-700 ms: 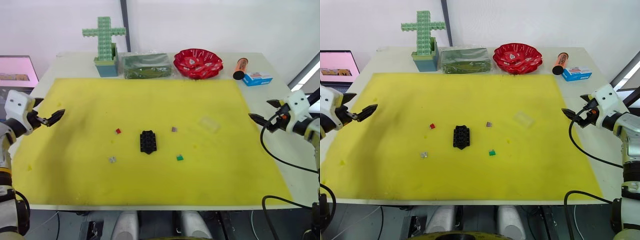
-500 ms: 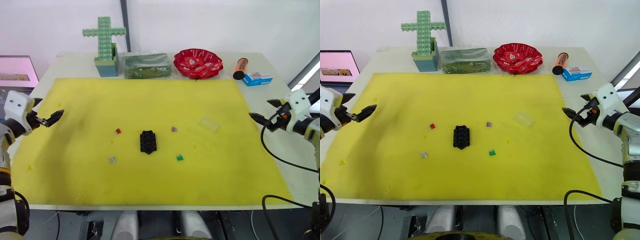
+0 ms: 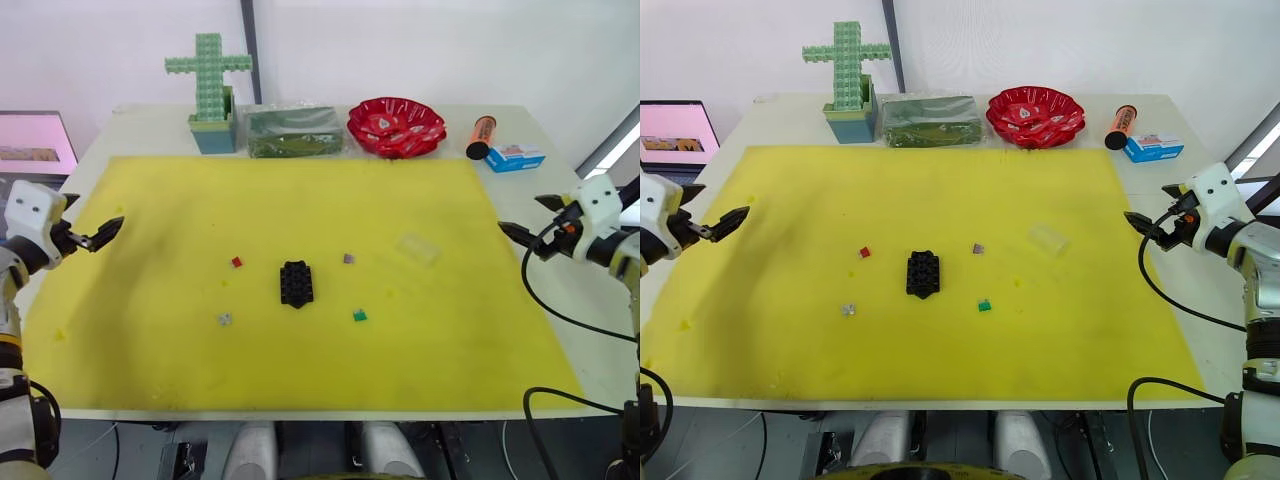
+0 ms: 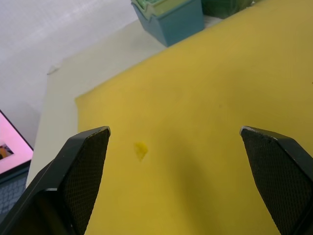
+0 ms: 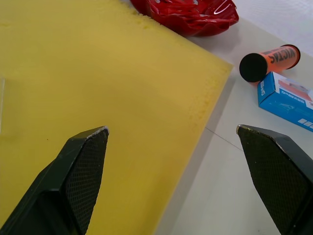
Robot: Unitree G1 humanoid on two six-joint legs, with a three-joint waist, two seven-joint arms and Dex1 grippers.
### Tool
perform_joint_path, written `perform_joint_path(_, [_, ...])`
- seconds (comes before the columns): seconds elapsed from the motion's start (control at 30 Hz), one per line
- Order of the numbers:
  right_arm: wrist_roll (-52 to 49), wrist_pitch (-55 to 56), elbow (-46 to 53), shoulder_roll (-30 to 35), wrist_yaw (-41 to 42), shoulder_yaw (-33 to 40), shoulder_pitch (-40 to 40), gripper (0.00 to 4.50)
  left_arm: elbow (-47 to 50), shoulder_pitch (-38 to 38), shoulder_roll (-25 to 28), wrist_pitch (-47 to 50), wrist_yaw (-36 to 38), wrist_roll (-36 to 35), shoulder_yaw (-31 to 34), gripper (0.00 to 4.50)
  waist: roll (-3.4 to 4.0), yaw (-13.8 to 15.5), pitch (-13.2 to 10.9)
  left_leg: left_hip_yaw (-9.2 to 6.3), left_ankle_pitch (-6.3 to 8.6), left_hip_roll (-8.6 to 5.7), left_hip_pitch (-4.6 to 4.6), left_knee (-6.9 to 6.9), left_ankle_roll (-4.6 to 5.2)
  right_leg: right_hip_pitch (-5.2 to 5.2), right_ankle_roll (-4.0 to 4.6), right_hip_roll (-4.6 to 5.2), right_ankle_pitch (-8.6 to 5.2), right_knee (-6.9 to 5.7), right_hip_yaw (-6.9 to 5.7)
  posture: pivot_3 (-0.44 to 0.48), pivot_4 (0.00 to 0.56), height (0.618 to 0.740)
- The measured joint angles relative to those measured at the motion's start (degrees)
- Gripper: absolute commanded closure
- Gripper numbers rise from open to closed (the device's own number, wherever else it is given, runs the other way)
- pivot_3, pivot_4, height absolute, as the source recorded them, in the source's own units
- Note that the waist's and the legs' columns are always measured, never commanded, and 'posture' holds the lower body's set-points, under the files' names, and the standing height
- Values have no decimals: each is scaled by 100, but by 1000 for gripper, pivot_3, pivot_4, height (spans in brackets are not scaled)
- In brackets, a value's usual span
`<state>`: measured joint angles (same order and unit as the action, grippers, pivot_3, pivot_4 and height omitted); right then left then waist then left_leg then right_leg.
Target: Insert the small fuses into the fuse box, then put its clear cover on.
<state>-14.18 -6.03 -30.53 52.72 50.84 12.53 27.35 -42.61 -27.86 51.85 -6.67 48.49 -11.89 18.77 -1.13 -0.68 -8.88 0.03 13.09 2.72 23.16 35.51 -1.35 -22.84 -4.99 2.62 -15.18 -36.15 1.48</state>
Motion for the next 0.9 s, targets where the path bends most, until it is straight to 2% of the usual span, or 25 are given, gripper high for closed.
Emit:
perform_joint_path(0.47, [165,-101,-7,11,-107,-11,71,31,-145,-154,61,-139,24,133,-178,0,0,5,0,0,0,0,1,3,0,0,0,0,0,-1,0,0,150,740])
perform_joint_path(0.67, [13,-110,340,-54,-23,16,-73,31,-144,-181,60,-149,88,140,-239,0,0,-4,0,0,0,0,0,4,0,0,0,0,0,-3,0,0,150,740])
perform_joint_path(0.83, [-274,-326,521,-40,538,16,-122,31,-67,-146,55,-139,-78,171,-245,0,0,6,0,0,0,0,1,7,0,2,-1,0,0,-4,0,0,150,740])
perform_joint_path(0.9, [-454,-486,523,3,916,15,-121,31,18,-93,54,-95,105,83,-230,0,0,12,0,0,0,0,1,9,0,3,-1,0,0,-4,-1,0,150,740])
